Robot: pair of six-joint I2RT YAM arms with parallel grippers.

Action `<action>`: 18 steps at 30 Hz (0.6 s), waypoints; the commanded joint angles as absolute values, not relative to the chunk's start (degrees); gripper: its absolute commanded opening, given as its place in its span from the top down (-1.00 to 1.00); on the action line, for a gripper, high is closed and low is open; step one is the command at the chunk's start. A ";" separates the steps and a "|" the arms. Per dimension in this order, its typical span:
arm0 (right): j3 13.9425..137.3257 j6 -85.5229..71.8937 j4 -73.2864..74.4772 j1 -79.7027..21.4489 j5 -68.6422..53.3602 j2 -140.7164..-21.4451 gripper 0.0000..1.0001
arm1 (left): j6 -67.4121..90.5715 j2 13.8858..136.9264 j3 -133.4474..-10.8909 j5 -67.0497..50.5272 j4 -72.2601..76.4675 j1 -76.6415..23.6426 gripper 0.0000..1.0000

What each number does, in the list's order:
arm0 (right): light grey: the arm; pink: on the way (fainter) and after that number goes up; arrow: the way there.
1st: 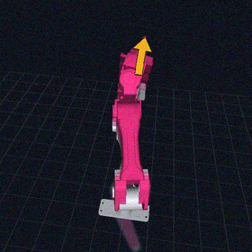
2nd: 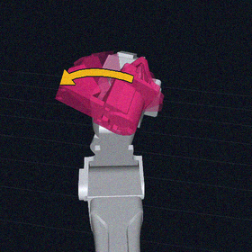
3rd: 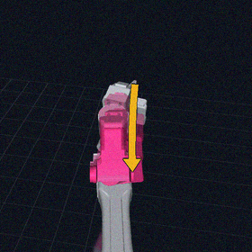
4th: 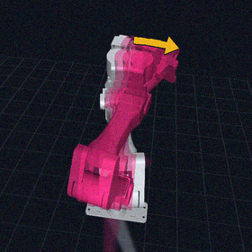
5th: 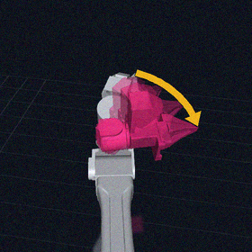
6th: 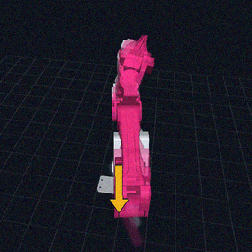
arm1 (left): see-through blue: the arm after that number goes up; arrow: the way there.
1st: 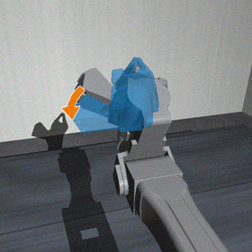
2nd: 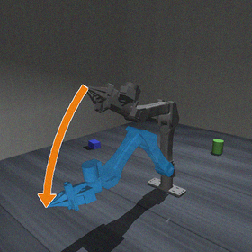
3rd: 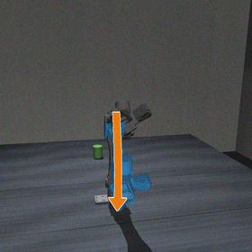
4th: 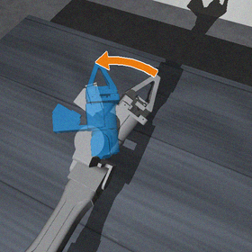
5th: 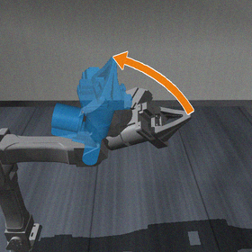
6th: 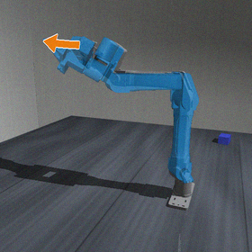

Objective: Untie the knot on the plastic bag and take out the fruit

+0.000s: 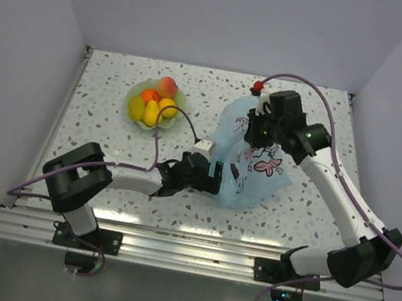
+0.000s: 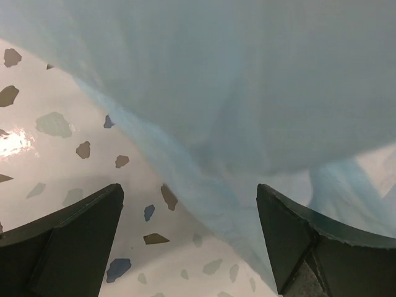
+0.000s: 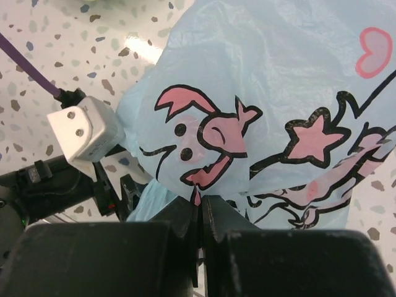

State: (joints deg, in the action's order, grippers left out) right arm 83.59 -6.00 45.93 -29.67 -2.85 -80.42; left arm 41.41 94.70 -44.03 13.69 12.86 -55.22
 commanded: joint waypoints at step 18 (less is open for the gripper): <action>70.14 -11.07 38.06 -29.44 -6.77 -82.62 1.00 | 35.17 89.74 -42.36 16.35 24.96 -58.45 -0.80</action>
